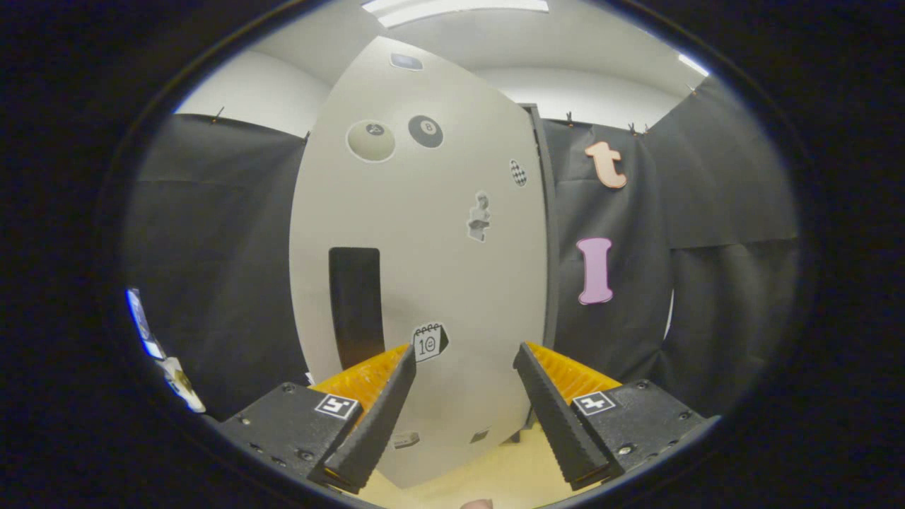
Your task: Open the shoe cabinet door, grab the shoes and put them into the shoe cabinet, then close the shoe cabinet door.
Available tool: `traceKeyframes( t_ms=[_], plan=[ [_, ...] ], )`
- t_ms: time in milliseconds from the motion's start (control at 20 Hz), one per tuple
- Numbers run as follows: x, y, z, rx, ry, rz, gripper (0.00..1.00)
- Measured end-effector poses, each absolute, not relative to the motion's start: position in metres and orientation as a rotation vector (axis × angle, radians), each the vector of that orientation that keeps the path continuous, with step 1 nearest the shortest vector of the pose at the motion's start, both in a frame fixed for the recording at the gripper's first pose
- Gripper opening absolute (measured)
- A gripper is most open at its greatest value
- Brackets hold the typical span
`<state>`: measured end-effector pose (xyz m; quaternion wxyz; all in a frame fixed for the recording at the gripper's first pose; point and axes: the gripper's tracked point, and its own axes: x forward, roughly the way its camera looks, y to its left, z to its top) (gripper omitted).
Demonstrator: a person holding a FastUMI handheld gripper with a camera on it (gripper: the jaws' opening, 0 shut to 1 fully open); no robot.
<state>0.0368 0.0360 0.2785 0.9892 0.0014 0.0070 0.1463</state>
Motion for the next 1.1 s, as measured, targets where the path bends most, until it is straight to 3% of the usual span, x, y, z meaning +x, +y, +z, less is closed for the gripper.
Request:
traceKeyframes(
  t_ms=[150, 350, 500, 900, 1100],
  plan=[
    [0.036, 0.075, 0.271, 0.050, 0.026, 0.374, 0.98],
    [0.016, 0.076, 0.272, 0.007, -0.013, 0.327, 0.99],
    [-0.010, 0.054, 0.277, -0.057, -0.083, 0.272, 0.99],
    [-0.100, -0.012, 0.263, 0.033, -0.153, 0.293, 0.98],
    [-0.128, -0.064, 0.255, 0.009, -0.156, 0.171, 0.98]
  ],
)
